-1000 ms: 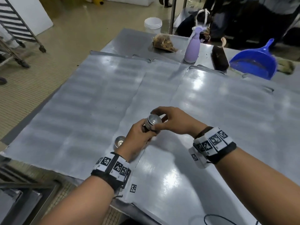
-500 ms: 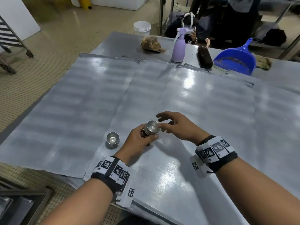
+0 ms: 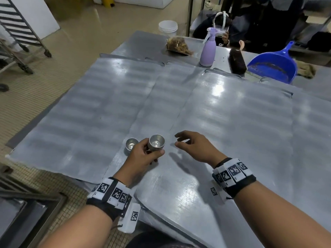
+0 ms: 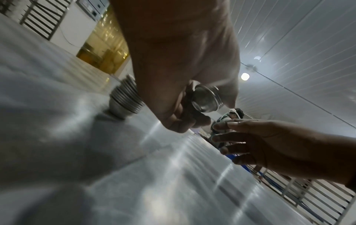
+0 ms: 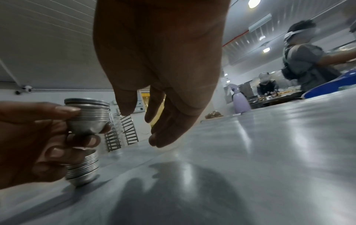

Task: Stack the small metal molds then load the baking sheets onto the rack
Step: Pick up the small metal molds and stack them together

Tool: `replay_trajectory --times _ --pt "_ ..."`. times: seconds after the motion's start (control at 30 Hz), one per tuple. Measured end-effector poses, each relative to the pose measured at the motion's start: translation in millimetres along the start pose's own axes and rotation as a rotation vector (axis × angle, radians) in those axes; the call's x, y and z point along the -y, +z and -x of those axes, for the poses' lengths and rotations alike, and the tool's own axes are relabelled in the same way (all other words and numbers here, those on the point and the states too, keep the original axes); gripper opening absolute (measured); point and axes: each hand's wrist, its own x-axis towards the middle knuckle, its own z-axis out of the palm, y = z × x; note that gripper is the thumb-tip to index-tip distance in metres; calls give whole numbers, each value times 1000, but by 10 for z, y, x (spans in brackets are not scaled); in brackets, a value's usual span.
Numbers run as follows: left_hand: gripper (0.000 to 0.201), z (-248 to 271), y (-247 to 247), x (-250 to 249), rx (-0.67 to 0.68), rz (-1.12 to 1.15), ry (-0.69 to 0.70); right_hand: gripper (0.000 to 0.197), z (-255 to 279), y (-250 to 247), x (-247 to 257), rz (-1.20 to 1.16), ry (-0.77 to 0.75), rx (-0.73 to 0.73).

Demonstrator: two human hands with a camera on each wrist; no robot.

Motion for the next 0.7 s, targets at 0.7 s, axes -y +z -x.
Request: replay_trajectory --times 0.7 --pt "29 161 -1377 187 -294 -6 -2 45 -794 1411 714 400 -35 109"
